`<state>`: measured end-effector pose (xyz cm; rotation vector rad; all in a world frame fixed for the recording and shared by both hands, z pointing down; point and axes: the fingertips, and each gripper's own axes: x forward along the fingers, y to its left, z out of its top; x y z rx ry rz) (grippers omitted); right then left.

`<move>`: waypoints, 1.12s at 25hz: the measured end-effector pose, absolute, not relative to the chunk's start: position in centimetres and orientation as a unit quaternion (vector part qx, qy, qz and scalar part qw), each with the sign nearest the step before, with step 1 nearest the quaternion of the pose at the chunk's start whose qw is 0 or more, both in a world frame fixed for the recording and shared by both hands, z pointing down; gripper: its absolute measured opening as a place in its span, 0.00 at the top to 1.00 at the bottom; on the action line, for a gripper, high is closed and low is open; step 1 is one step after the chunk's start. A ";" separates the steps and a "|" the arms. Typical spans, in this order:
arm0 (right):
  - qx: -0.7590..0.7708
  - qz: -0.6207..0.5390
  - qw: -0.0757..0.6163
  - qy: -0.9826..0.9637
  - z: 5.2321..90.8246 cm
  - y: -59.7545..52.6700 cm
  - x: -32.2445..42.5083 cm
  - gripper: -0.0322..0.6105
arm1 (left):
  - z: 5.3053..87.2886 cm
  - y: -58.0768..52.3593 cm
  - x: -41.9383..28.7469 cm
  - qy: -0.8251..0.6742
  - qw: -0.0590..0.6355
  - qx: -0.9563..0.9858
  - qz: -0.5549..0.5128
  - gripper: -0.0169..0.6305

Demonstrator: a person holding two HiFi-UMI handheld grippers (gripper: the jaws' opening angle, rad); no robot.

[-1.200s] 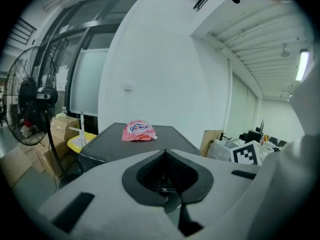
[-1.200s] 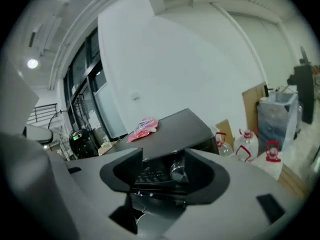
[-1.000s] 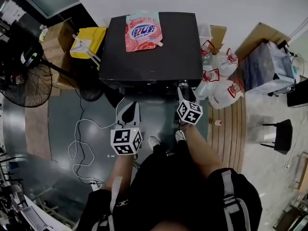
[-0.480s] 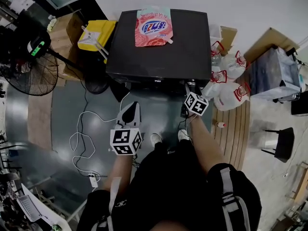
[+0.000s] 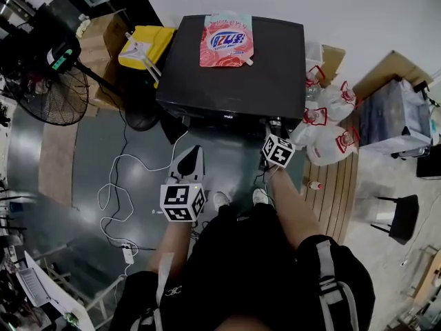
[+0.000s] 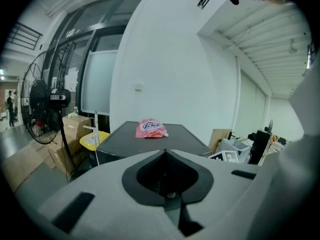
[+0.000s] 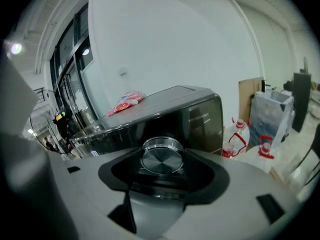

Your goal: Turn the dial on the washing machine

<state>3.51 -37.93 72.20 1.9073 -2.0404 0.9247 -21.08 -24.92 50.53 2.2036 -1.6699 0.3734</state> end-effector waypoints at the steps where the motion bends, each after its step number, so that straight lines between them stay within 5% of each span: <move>1: 0.650 0.301 0.119 -0.688 72.1 -37.9 3.5 0.57 | 50.4 -24.9 -21.1 -0.591 0.175 0.777 0.130 0.97; 9: 0.669 0.222 0.234 -0.669 71.6 -38.0 2.8 0.57 | 49.9 -24.4 -21.3 -0.600 0.172 0.772 0.124 0.97; 22: 0.677 0.169 0.273 -0.662 71.4 -38.0 2.6 0.57 | 50.6 -22.8 -22.8 -0.610 0.183 0.761 0.121 0.97; 28: 0.675 0.037 0.377 -0.633 71.5 -37.9 2.0 0.57 | 51.7 -22.4 -23.6 -0.608 0.192 0.759 0.130 0.97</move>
